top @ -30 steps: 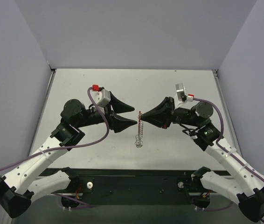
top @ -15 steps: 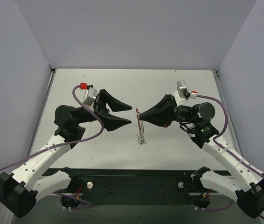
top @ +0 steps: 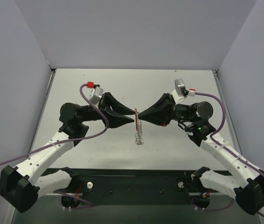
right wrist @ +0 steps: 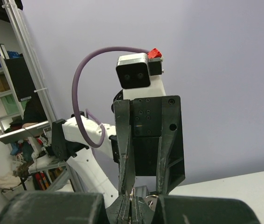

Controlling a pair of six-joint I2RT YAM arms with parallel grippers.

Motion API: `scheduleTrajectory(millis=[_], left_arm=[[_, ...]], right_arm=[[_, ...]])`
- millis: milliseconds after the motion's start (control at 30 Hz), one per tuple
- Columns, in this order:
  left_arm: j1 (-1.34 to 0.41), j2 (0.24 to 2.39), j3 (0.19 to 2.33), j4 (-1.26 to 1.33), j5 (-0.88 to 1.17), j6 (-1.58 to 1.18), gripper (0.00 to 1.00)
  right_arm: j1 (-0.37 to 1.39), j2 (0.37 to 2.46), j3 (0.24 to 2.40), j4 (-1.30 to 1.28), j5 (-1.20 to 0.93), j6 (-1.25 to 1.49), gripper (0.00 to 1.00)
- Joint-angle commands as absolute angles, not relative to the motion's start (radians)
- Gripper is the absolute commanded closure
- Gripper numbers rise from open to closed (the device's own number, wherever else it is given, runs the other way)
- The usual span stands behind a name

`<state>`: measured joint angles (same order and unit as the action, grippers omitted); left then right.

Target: Put the keys on the keyring

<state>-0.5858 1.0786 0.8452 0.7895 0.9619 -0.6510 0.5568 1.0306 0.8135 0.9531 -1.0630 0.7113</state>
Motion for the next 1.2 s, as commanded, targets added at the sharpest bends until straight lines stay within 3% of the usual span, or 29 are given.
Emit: scheduleTrajectory(millis=[0,367,633,700,967,1167], left_arm=[[-0.595,1.074,0.897,0.815,0.973,-0.649,0.54],[-0.62,1.088,0.928,0.773,0.976,-0.617,0.5],[-0.652,1.101,0.966,0.621,0.936,-0.512,0.65],[-0.655,1.104,0.974,0.601,0.924,-0.503,0.73],[-0.667,1.118,1.005,0.506,0.885,-0.448,0.81],[-0.693,1.127,1.035,0.392,0.845,-0.367,0.75]], right_arm=[[0.554,1.031,0.844,1.094,-1.086,0.706,1.0],[0.554,1.046,0.839,1.098,-1.08,0.71,1.0],[0.555,1.048,0.841,1.101,-1.083,0.712,1.0],[0.555,1.048,0.844,1.098,-1.085,0.712,1.0],[0.56,1.045,0.85,1.1,-1.094,0.713,1.0],[0.561,1.042,0.854,1.095,-1.097,0.712,1.0]])
